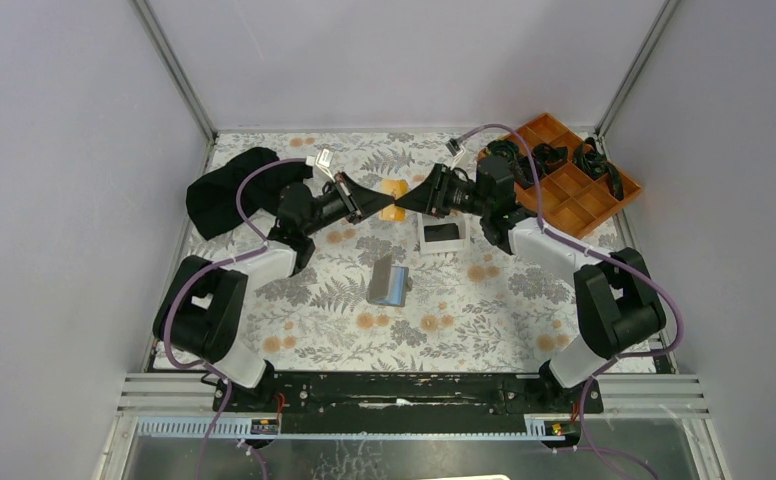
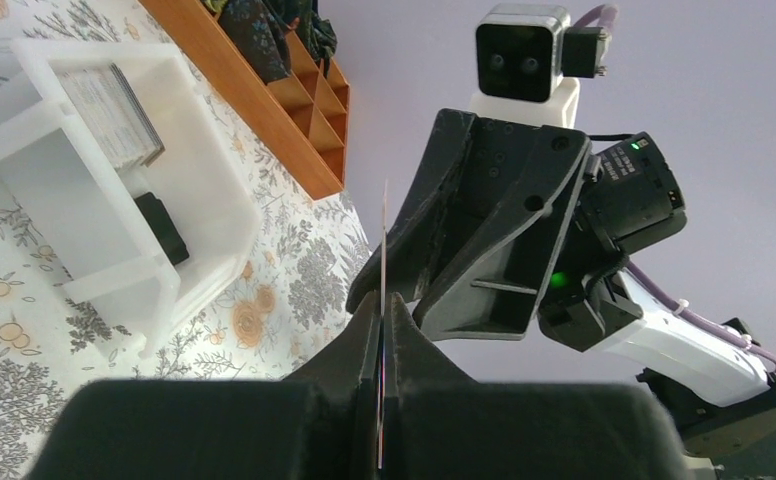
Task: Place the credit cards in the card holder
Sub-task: Pick up the credit card from the storage box.
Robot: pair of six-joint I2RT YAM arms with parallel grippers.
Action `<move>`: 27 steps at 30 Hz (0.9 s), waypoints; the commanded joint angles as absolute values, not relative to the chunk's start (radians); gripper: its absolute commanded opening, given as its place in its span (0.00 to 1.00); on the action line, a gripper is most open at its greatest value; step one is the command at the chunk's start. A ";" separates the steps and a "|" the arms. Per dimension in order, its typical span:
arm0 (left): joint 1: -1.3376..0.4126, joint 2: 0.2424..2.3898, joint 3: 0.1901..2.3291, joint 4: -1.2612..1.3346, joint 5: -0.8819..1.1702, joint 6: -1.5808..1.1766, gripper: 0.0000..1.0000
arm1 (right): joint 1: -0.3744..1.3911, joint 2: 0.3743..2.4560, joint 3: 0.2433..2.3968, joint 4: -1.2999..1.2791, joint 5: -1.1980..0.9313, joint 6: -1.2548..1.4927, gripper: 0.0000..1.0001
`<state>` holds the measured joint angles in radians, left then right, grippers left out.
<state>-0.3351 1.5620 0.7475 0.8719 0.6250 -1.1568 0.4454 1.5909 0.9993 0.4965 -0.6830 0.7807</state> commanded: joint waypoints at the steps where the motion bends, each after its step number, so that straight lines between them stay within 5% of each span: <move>1: -0.339 1.588 0.733 0.975 0.649 -1.206 0.00 | 0.453 1.608 0.995 0.609 -0.728 0.824 0.38; 7: -0.341 1.610 0.718 1.029 0.669 -1.246 0.00 | 0.454 1.615 0.978 0.658 -0.729 0.852 0.29; 10: -0.338 1.594 0.707 0.985 0.659 -1.221 0.00 | 0.451 1.600 0.967 0.655 -0.722 0.849 0.11; 14: -0.326 1.566 0.682 0.946 0.629 -1.201 0.28 | 0.453 1.584 0.961 0.634 -0.715 0.844 0.00; 18: -0.291 1.533 0.657 0.890 0.603 -1.170 0.45 | 0.452 1.555 0.956 0.585 -0.702 0.818 0.00; 27: -0.261 1.385 0.591 0.620 0.496 -0.987 0.47 | 0.468 1.480 1.011 0.290 -0.618 0.687 0.00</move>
<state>-0.2646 1.4624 0.6209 0.7612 0.5602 -1.1118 0.4484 1.5497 0.9527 0.4400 -0.6754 0.7811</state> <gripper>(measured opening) 0.470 0.016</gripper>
